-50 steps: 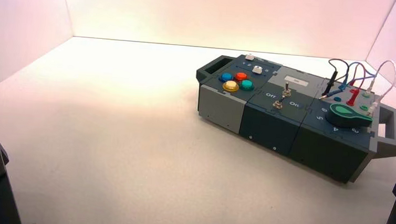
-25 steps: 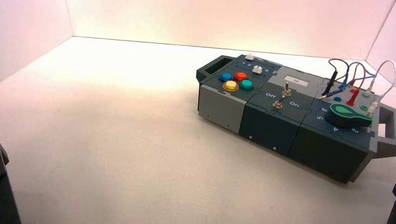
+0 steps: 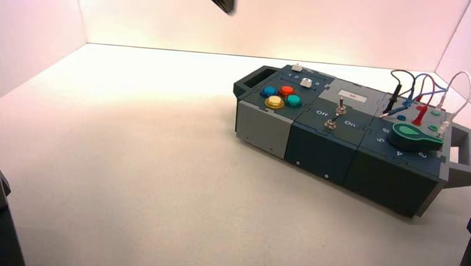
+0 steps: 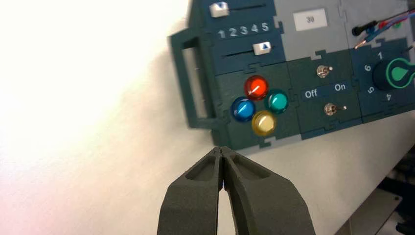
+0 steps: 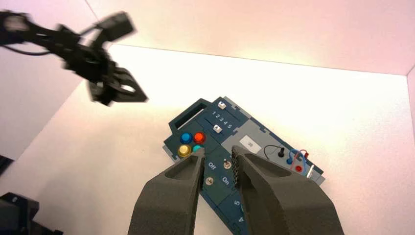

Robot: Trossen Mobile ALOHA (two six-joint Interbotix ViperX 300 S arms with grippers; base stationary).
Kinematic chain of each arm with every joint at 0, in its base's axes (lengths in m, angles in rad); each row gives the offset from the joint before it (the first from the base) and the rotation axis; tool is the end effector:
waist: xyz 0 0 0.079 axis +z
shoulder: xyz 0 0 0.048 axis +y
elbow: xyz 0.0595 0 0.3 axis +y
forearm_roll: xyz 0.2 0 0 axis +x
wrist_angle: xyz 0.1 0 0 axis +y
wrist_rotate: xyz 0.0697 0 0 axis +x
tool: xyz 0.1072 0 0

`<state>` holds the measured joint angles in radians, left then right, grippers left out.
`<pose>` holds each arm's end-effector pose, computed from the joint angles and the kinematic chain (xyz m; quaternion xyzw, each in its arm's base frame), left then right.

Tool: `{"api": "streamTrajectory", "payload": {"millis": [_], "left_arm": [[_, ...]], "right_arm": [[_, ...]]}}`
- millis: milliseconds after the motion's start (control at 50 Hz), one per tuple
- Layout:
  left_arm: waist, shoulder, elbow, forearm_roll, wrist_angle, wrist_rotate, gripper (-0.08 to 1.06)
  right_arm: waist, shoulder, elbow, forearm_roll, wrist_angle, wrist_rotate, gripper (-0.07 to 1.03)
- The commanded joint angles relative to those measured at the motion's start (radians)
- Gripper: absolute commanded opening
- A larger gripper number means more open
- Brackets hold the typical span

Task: Turn the knob to position 5.

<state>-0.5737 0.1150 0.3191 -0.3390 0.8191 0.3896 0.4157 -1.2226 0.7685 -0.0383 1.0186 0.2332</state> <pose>0.3328 -0.2662 0.1306 0.1511 0.5401 -0.3684 0.7414 0.1462 0.0583 0.3223 0.0388 0.2893 0.1530 0.9441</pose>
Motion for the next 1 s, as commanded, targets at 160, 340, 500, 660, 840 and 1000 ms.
{"api": "streamTrajectory", "payload": {"millis": [160, 340, 500, 660, 840, 1000], "left_arm": [[-0.011, 0.155, -0.138, -0.003, 0.028, -0.008, -0.03], [-0.012, 0.232, -0.187, -0.005, 0.043, 0.002, -0.03], [-0.015, 0.293, -0.242, -0.003, 0.072, 0.002, -0.03], [-0.015, 0.342, -0.302, -0.003, 0.095, 0.003, -0.03], [-0.015, 0.41, -0.376, -0.003, 0.138, 0.003, -0.03], [-0.009, 0.457, -0.42, -0.003, 0.156, -0.002, -0.03]], "right_arm": [[-0.002, 0.018, -0.011, 0.003, -0.011, -0.002, 0.32], [-0.002, 0.017, -0.012, 0.003, -0.011, -0.002, 0.32], [-0.002, 0.015, -0.015, 0.008, -0.011, -0.002, 0.32], [-0.002, 0.011, -0.02, 0.017, -0.011, 0.0, 0.32], [-0.002, 0.012, -0.023, 0.021, -0.011, 0.002, 0.32], [-0.002, 0.011, -0.025, 0.023, -0.011, 0.002, 0.32]]}}
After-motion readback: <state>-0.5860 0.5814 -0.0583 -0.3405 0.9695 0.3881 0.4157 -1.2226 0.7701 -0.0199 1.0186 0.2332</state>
